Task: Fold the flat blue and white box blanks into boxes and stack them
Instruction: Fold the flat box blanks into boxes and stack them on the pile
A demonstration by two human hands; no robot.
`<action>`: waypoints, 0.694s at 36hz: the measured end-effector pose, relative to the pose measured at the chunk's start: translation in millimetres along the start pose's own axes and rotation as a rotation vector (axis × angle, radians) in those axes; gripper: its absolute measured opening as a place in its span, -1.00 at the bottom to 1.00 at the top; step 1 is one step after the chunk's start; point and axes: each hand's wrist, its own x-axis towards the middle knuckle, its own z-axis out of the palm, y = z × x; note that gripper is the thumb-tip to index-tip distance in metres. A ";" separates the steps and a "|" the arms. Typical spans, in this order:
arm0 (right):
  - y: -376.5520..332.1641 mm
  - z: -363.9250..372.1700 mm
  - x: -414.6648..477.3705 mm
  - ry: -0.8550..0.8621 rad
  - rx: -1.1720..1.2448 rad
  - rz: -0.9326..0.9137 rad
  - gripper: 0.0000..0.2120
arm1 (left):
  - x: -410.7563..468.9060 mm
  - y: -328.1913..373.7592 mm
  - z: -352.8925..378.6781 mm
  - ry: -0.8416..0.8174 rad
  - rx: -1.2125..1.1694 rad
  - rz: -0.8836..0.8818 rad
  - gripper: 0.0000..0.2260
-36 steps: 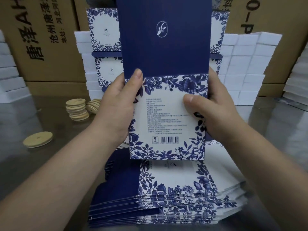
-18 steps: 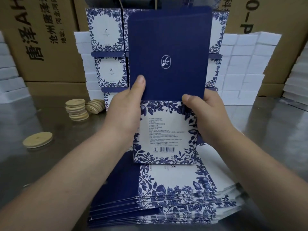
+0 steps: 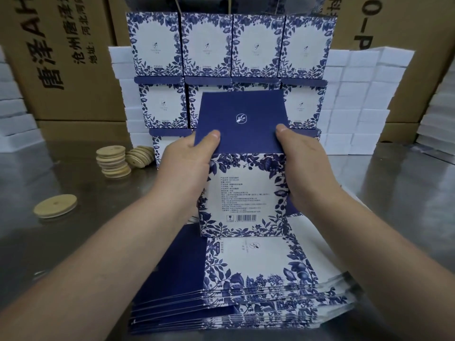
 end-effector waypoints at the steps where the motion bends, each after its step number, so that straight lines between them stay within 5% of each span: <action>1: 1.2 0.4 0.3 0.002 0.018 0.001 -0.69 | 0.3 -0.2 -0.4 0.001 0.000 0.004 -0.68; 12: 4.6 3.0 0.9 0.055 0.046 0.025 -0.87 | 2.6 -3.1 -2.7 -0.017 -0.007 0.035 -0.82; 16: 5.6 2.7 0.9 0.066 0.045 0.010 -0.81 | 3.4 -4.9 -3.3 -0.037 0.004 0.070 -0.62; 20: 6.9 3.2 0.9 0.088 0.022 0.000 -0.79 | 5.2 -5.2 -3.4 -0.015 -0.005 0.075 -0.81; 23: 6.9 3.9 1.6 0.120 0.023 -0.010 -0.75 | 5.0 -4.1 -3.6 0.020 0.048 0.077 -0.60; 25: 6.0 3.9 1.0 0.125 0.016 -0.012 -0.66 | 5.6 -4.5 -4.5 0.038 0.084 0.080 -0.65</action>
